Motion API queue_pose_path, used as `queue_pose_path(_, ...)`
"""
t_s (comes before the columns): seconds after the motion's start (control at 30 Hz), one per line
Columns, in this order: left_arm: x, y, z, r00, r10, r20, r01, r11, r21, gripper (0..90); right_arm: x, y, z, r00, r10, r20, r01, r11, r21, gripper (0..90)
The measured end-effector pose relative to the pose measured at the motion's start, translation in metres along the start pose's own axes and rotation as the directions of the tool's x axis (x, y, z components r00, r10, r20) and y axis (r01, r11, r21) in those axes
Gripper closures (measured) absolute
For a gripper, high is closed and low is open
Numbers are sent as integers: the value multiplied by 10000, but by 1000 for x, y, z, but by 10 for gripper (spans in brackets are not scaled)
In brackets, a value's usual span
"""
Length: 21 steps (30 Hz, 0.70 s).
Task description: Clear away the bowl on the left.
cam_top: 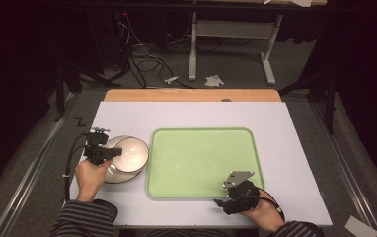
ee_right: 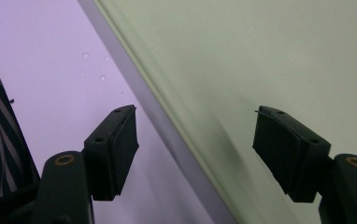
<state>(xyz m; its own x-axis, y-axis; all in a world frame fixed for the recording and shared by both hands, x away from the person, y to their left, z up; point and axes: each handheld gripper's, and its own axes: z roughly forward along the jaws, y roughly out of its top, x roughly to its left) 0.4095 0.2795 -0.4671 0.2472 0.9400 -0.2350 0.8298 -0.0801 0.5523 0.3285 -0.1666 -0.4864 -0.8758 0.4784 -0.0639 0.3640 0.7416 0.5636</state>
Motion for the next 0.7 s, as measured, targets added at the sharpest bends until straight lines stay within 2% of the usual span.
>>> queue_pose_path(0.5,-8,3,-15,9990,306,332,-288,9982,-522,825,2,0,0,10000,-28,0,28,10000,25,322)
queue_pose_path(0.7,-13,4,-21,9976,368,586,-323,9965,-765,825,1,0,0,10000,-40,-38,40,10000,-6,322)
